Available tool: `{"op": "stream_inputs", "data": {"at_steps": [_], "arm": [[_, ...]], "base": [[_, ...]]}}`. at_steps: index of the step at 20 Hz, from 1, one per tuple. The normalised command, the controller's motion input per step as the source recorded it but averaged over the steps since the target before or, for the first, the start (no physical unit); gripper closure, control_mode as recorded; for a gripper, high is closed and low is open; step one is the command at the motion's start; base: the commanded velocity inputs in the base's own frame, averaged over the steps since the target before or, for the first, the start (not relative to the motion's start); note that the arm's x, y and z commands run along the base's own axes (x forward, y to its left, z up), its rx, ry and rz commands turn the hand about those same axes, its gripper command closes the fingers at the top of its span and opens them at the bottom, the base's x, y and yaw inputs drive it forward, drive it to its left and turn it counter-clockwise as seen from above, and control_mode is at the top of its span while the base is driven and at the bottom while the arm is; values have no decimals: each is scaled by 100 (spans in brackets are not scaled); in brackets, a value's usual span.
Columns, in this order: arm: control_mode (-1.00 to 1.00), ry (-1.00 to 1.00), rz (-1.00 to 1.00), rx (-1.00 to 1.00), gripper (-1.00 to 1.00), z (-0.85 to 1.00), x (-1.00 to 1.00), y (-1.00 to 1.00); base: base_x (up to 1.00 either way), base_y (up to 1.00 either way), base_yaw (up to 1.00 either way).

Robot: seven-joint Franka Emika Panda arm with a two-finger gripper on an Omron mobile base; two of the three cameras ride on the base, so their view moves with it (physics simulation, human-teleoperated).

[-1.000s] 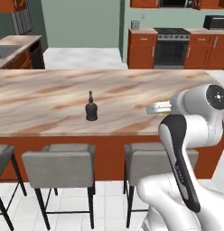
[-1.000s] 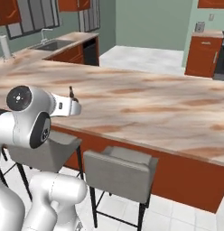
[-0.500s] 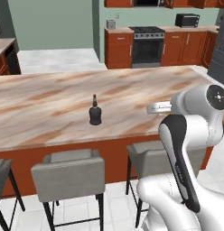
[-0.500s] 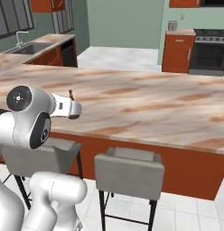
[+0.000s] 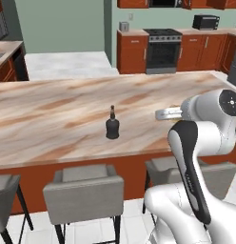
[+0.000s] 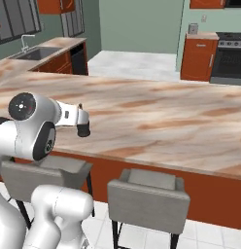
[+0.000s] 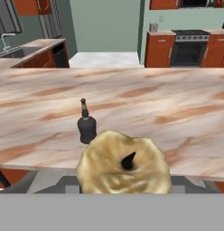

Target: Get the candle and the liquor from the cabinet and move them to the dining counter.

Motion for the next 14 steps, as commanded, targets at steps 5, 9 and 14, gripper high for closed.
{"op": "stream_inputs", "data": {"at_steps": [5,9,14], "arm": [[100,0,0,0,100,0,0,0],[100,0,0,0,100,0,0,0],[100,0,0,0,100,0,0,0]], "base": [[46,0,4],[43,0,0],[30,2,0]]}}
